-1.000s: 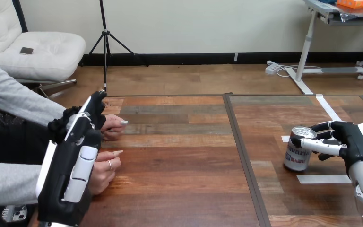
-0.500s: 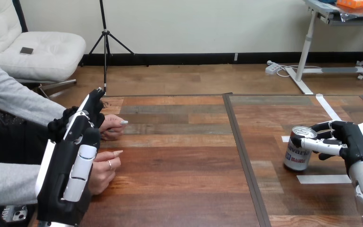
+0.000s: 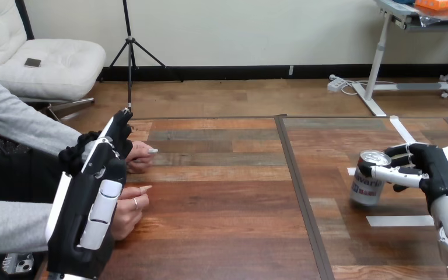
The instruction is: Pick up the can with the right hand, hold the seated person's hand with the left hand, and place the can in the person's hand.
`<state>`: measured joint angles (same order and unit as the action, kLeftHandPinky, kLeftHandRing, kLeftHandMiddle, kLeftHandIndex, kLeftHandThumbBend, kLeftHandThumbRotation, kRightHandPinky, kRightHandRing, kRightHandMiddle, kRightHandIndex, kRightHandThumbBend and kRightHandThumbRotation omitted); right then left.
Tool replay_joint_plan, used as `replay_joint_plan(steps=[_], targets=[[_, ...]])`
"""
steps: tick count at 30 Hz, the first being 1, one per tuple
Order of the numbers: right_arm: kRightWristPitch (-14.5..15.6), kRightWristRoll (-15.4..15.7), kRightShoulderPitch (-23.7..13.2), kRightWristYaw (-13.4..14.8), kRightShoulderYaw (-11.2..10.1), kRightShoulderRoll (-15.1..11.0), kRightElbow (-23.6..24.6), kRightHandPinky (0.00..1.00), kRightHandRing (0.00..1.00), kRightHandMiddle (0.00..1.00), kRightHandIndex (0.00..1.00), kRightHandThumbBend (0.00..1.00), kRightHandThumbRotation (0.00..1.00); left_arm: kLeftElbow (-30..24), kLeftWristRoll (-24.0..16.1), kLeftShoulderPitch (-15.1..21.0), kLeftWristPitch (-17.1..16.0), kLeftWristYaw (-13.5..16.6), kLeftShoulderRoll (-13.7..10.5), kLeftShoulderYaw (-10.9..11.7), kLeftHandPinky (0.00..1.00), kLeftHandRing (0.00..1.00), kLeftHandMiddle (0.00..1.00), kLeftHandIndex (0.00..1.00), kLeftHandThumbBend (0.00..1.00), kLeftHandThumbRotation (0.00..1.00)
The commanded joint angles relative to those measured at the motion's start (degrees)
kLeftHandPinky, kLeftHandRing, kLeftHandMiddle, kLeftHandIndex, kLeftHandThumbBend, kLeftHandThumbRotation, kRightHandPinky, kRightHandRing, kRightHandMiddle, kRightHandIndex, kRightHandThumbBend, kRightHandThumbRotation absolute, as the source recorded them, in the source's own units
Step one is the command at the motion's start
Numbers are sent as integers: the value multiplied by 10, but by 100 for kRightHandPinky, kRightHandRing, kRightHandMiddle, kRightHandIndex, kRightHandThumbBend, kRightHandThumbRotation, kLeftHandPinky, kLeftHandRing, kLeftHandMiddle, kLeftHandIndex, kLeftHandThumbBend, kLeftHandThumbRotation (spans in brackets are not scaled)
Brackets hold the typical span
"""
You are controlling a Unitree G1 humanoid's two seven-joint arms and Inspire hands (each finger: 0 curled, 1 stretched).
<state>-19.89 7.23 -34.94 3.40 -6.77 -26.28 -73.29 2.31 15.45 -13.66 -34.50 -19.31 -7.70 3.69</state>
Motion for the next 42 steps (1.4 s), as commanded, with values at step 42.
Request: replay_joint_plan(steps=[42], targets=[[-157,-15,-43,-23,-6,-7,43,36,38,43,45,70,0,-12,-7,17,-4,-7,-5,14,100,100,100,91,68,86]])
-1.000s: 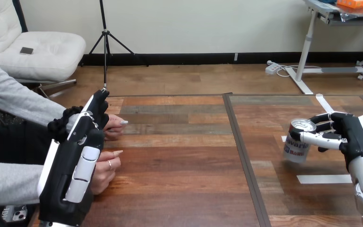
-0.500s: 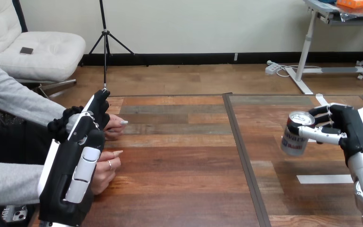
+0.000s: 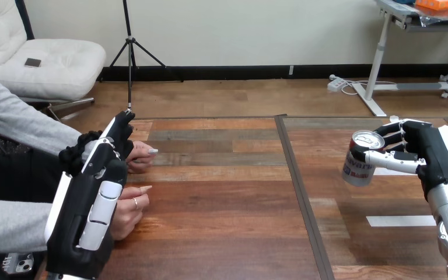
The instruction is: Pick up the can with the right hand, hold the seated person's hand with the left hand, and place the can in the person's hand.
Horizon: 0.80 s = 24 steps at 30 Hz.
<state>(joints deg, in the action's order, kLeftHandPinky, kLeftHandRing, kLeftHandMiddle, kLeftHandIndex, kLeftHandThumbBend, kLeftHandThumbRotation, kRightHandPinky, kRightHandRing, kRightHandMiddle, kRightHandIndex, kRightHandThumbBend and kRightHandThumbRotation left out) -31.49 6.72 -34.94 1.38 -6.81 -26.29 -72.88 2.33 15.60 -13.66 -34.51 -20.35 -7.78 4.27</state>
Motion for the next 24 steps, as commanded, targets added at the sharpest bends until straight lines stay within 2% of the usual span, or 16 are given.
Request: replay_joint_plan(steps=[1,4,11,13,14,16,19,24], targets=[[-44,-9,-43,-3,-5,-7,40,35,38,43,45,71,0,-12,-13,18,-6,5,-5,8,100,100,100,91,69,85],[-47,-8,-44,-5,-4,-8,42,35,38,43,44,71,0,-10,-29,20,-14,13,-5,11,99,100,99,90,70,84],[-49,-5,-47,-5,-2,-10,48,35,38,42,44,71,0,-4,-83,27,-29,38,-10,20,81,94,94,86,73,80],[-49,-5,-48,-5,-2,-10,50,35,38,42,44,72,0,4,-114,33,-46,53,-14,27,74,92,92,85,73,79],[-49,-5,-48,-5,-2,-9,51,35,38,42,45,72,0,7,-123,35,-51,57,-15,29,68,88,89,83,73,79],[-48,-6,-48,-7,-2,-9,54,35,37,42,45,72,0,15,-171,41,-67,80,-24,37,63,85,87,81,73,79],[-48,-7,-48,-10,-3,-8,58,35,37,42,45,72,0,24,-226,50,-85,107,-37,47,58,80,83,79,75,80],[-47,-10,-48,-15,-4,-6,62,34,37,42,45,71,0,34,-272,62,-101,133,-55,55,54,73,77,74,82,76]])
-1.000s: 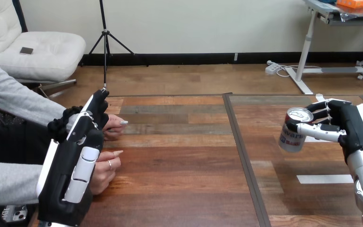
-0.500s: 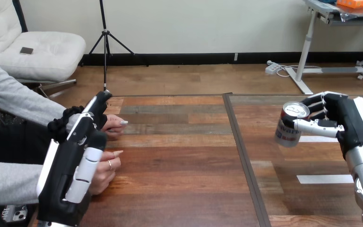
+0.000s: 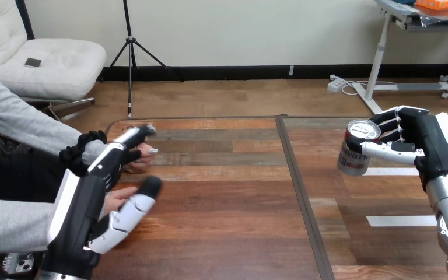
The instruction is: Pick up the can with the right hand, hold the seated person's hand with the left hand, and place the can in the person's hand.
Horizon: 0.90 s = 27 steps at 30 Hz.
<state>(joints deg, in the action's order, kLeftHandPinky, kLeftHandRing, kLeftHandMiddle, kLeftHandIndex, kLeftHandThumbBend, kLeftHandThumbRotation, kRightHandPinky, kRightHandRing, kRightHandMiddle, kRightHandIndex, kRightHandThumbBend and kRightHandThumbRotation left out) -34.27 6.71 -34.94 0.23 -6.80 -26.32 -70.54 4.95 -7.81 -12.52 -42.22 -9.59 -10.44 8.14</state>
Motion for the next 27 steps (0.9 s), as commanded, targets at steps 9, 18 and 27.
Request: replay_joint_plan(steps=[9,18,27], targets=[[-25,-14,-47,-11,-7,-2,40,34,37,42,45,71,0,-28,-137,54,17,57,-75,29,57,76,78,75,98,65],[-30,-13,-48,-12,-7,-2,40,34,37,42,45,71,0,-76,-218,54,87,59,-119,32,62,82,85,84,100,63],[-27,-13,-49,-12,-6,-2,40,34,37,42,45,71,0,-96,-269,66,120,60,-162,27,65,87,91,87,100,64]])
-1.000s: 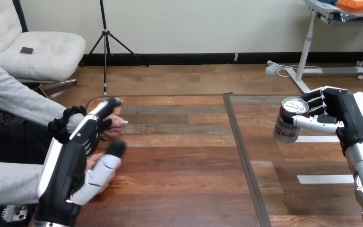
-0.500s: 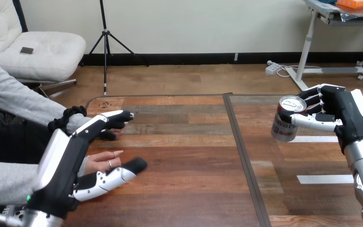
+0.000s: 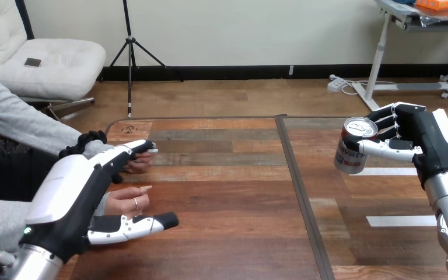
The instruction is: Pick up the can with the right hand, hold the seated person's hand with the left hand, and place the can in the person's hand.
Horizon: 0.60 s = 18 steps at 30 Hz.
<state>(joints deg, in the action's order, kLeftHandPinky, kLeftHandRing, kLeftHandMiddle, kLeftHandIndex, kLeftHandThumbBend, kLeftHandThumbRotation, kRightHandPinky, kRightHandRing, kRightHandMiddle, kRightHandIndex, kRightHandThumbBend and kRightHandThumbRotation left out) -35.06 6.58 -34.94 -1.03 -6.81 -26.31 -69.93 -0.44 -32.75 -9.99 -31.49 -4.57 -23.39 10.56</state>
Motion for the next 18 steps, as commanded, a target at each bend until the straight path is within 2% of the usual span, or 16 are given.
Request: replay_joint_plan(steps=[1,8,12,18], targets=[[-18,-12,-49,0,-6,-1,34,34,37,42,45,71,0,-45,-25,42,18,8,-37,3,65,87,92,88,100,64],[-18,-8,-48,3,-4,-2,35,34,37,42,45,71,0,-58,-57,49,40,2,-69,-2,67,90,95,90,100,67],[-15,-5,-48,6,-2,-3,35,34,38,42,45,71,0,-62,-70,56,54,-12,-91,-5,69,92,96,91,100,68],[-15,-7,-49,4,-4,-2,33,34,38,42,45,71,0,-53,-80,66,59,-11,-113,-10,72,94,98,93,100,63]])
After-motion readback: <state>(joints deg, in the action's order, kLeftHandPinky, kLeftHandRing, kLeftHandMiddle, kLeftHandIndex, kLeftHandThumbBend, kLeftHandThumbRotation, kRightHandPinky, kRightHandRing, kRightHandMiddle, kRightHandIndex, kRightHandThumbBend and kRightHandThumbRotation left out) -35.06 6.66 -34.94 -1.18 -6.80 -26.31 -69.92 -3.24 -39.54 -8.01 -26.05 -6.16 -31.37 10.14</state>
